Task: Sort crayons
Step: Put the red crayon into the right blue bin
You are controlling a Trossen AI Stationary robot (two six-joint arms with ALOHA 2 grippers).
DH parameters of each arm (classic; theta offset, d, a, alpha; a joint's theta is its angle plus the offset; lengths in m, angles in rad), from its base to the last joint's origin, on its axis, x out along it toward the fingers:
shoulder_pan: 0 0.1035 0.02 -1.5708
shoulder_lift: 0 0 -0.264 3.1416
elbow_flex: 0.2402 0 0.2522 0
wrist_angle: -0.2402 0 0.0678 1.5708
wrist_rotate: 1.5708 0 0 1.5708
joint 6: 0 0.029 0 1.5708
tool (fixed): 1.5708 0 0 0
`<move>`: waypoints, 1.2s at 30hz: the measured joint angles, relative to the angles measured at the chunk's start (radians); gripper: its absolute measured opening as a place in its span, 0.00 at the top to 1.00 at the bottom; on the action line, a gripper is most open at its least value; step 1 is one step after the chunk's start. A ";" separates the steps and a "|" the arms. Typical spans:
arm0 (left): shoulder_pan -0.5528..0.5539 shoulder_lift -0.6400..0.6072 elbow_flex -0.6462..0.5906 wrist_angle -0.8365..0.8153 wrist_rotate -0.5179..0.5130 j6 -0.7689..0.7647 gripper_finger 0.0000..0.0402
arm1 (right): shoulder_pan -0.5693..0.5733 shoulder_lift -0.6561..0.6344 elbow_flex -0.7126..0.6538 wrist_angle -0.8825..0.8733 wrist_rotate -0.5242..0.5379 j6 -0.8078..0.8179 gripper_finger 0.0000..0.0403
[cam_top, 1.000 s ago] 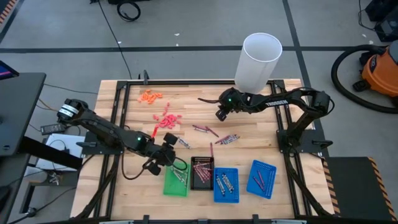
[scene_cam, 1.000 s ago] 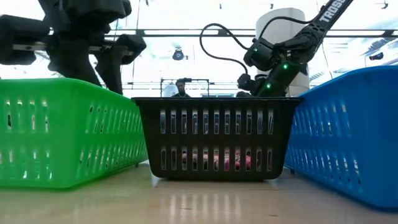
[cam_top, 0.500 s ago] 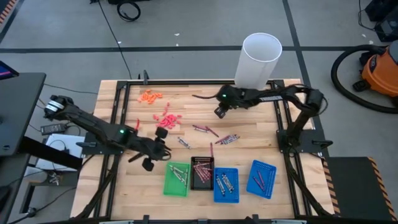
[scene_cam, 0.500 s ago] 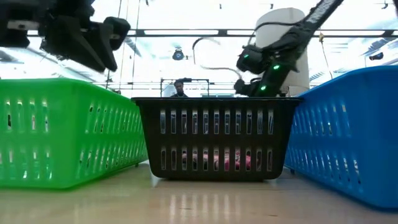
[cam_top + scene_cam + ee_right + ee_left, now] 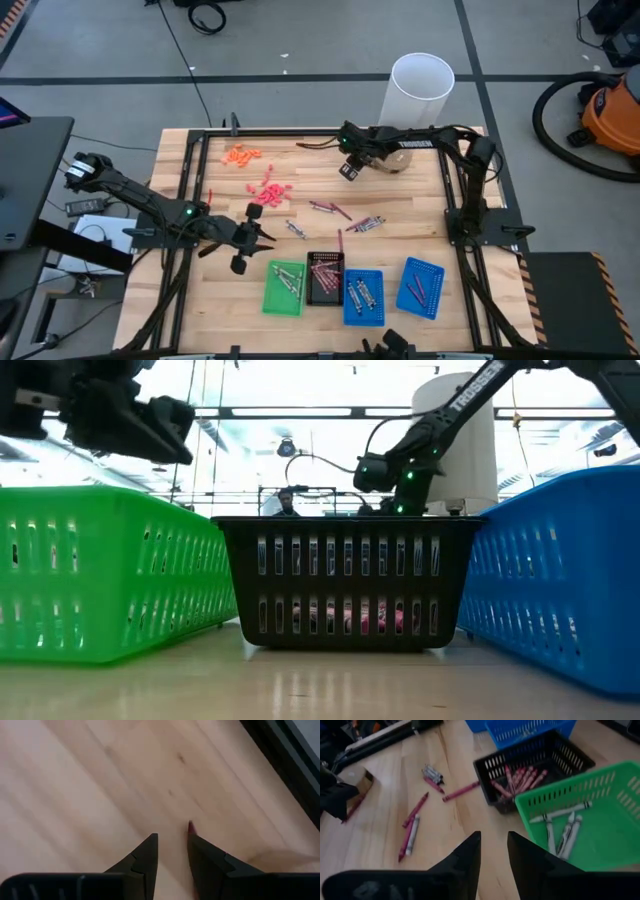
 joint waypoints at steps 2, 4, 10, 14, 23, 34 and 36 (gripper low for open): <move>-0.003 -0.002 -0.018 0.018 0.000 -0.012 0.74 | -0.016 0.014 0.009 -0.015 -0.003 -0.001 0.72; -0.001 -0.002 -0.027 0.025 -0.001 -0.023 0.74 | -0.030 0.023 0.016 -0.011 -0.019 -0.001 0.72; -0.002 -0.001 -0.036 0.025 -0.001 -0.037 0.74 | -0.060 0.025 0.015 -0.030 -0.040 -0.010 0.72; -0.002 -0.001 -0.036 0.027 -0.001 -0.040 0.74 | -0.079 0.041 0.015 -0.053 -0.074 -0.012 0.72; -0.002 -0.001 -0.036 0.023 -0.001 -0.044 0.74 | -0.052 0.053 0.015 -0.047 -0.107 -0.037 0.72; -0.002 -0.001 -0.036 0.019 -0.001 -0.048 0.74 | 0.002 0.055 0.015 -0.056 -0.191 -0.053 0.83; -0.002 -0.001 -0.036 0.019 -0.001 -0.049 0.74 | 0.010 0.055 0.015 -0.058 -0.183 -0.057 0.86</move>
